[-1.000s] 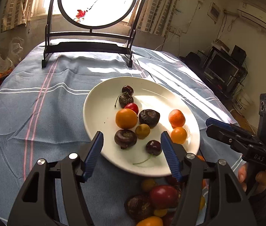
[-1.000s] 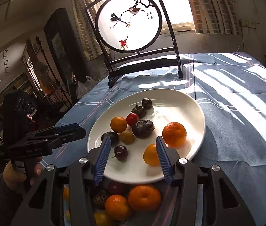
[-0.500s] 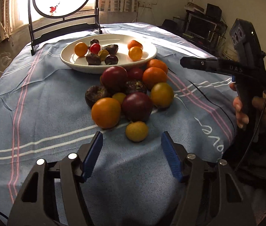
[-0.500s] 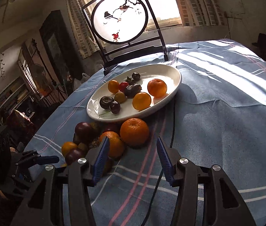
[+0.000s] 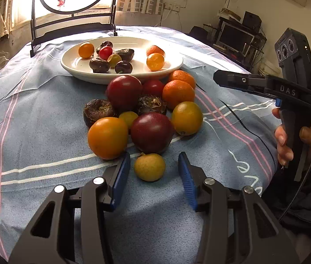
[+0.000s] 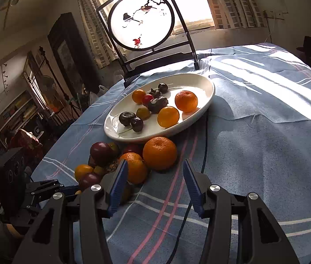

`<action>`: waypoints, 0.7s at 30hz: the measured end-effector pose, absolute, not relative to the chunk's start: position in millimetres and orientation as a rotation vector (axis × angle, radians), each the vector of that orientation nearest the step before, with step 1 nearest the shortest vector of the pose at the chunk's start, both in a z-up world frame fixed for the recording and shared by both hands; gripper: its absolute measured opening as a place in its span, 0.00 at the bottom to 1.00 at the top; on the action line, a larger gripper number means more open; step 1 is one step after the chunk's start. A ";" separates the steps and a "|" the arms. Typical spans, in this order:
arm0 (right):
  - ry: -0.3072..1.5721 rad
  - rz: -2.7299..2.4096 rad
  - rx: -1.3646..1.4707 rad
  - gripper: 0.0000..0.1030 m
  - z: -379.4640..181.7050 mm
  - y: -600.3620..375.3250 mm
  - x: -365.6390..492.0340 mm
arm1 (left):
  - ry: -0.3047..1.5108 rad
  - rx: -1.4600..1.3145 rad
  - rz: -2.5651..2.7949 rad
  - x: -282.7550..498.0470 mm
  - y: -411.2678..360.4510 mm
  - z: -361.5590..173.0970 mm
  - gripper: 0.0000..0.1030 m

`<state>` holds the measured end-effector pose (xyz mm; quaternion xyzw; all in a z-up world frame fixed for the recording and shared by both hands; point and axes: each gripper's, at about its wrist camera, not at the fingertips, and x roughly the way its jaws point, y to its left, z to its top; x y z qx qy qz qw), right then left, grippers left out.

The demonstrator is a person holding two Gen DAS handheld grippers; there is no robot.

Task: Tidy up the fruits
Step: 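Grasp a yellow-green tomato with the left tool while the right tool grasps a large yellow tomato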

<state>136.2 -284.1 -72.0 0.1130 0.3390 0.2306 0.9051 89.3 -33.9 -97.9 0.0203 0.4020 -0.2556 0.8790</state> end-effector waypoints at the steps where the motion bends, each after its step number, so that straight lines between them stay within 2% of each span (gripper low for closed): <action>1: 0.700 0.479 0.232 0.50 -72.2 -284.0 136.1 | 0.844 0.032 -0.545 88.6 -33.1 -96.7 0.25; 5: 0.678 0.522 0.146 0.50 -68.3 -268.9 126.6 | 0.788 -0.006 -0.544 76.4 -24.7 -84.2 0.25; 12: 0.763 0.590 -0.033 0.50 -79.7 -211.3 114.0 | 0.758 -0.039 -0.510 68.8 -7.0 -72.1 0.25; 18: 0.844 0.582 -0.006 0.50 -88.0 -201.9 128.7 | 0.761 -0.051 -0.511 68.8 -3.3 -73.6 0.25; 20: 0.837 0.569 0.007 0.41 -88.1 -203.5 127.5 | 0.763 -0.059 -0.510 68.6 -2.6 -74.6 0.25; 21: 0.840 0.575 0.023 0.40 -88.7 -206.1 127.4 | 0.762 -0.063 -0.508 68.7 -1.9 -74.8 0.25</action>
